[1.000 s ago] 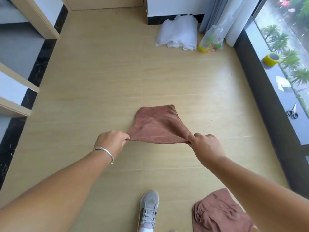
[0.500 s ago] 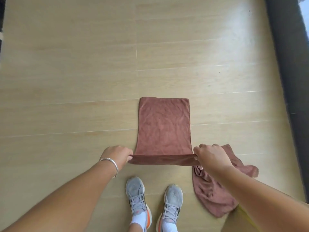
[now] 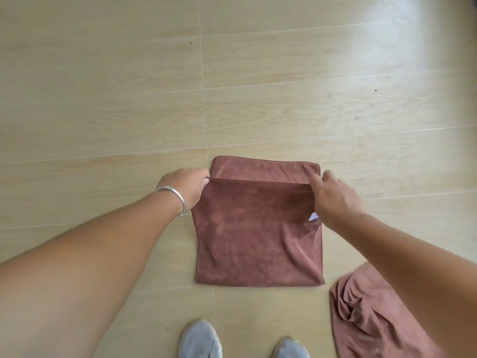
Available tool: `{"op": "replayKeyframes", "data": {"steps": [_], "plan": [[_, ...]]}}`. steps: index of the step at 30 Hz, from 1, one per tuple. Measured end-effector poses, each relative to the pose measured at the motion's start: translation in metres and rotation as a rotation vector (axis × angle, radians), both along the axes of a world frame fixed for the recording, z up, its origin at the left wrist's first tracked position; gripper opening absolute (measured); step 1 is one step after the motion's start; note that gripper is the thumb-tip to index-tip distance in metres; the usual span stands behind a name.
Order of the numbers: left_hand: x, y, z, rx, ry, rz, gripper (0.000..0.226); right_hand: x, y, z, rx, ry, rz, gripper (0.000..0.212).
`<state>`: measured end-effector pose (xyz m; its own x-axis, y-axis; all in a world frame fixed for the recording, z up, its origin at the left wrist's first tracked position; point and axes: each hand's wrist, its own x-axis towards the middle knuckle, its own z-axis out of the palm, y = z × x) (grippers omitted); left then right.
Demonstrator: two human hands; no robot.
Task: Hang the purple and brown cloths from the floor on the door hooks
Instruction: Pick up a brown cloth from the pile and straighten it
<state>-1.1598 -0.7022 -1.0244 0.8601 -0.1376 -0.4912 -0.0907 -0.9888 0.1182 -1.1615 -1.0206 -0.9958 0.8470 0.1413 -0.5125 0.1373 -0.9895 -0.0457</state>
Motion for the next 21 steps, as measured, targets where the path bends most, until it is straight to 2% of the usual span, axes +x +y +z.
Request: {"op": "replayKeyframes", "data": {"steps": [2, 8, 11, 13, 14, 16, 19, 21], "plan": [[0.019, 0.001, -0.031, -0.018, -0.048, -0.009, 0.019, 0.020, -0.004, -0.034, -0.025, -0.016, 0.019, 0.042], [0.067, 0.000, -0.118, 0.046, -0.168, -0.020, 0.022, 0.076, -0.008, -0.125, -0.115, -0.202, 0.060, 0.025], [0.076, -0.014, -0.147, -0.020, -0.349, 0.055, 0.015, 0.089, -0.010, -0.168, -0.090, -0.360, 0.097, 0.034], [0.065, -0.026, -0.157, -0.119, -0.517, 0.055, 0.034, 0.079, -0.009, -0.188, 0.032, -0.442, 0.072, 0.046], [0.054, -0.032, -0.161, -0.158, -0.566, -0.010, 0.045, 0.067, -0.008, -0.195, 0.100, -0.461, 0.086, 0.049], [0.023, -0.045, -0.168, -0.168, -0.529, -0.161, 0.062, 0.039, -0.008, -0.204, 0.151, -0.464, 0.160, 0.053], [-0.014, -0.056, -0.181, -0.041, -0.299, -0.189, 0.077, 0.009, -0.014, -0.209, 0.078, -0.342, 0.208, 0.068], [-0.017, -0.055, -0.194, 0.028, -0.259, -0.188, 0.080, 0.006, -0.019, -0.213, 0.029, -0.285, 0.198, 0.075]]}}
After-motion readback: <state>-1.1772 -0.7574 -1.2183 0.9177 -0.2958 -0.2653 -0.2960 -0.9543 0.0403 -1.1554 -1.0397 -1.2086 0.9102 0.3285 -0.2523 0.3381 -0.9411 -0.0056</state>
